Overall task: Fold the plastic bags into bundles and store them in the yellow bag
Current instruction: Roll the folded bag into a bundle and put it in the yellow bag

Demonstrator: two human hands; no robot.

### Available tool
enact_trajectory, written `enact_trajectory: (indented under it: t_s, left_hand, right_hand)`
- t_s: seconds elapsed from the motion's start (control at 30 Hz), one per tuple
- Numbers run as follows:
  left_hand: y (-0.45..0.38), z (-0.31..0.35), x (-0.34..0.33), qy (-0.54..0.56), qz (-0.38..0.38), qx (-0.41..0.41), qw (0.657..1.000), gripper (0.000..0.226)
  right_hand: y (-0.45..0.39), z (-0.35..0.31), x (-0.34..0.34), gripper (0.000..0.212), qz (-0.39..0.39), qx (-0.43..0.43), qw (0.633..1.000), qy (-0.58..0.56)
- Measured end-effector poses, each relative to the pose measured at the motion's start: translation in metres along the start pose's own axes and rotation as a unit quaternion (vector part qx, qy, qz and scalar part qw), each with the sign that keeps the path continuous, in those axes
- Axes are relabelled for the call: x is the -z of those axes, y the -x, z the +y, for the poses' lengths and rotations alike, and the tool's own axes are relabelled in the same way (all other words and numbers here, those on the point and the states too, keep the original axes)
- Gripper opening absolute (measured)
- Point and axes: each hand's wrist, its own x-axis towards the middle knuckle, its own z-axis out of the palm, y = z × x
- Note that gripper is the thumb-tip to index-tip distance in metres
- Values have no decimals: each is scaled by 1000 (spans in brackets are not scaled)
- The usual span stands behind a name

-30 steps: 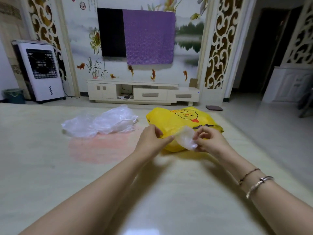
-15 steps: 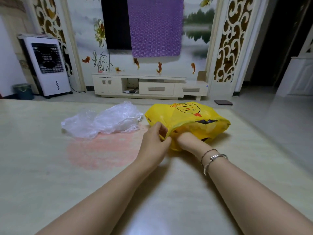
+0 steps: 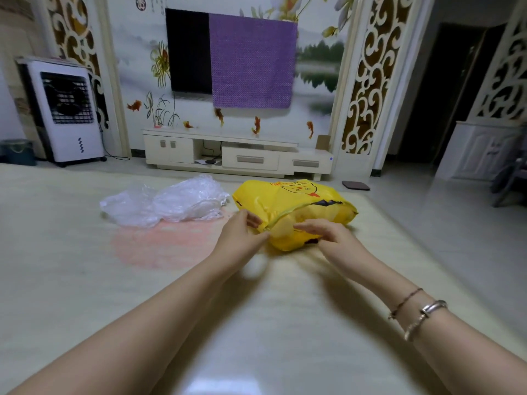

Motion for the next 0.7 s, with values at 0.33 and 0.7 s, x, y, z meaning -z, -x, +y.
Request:
enact_trajectory:
  t_s: [0.33,0.7]
  left_hand:
    - [16,-28,104,-7,63,69,996,19]
    - [-5,-92,168,193,116,196,955,11]
  right_hand:
    - [-37,-76,-67,48,-41,52,993,-96]
    - [-147,-99,-182,43,-20,55,991,117]
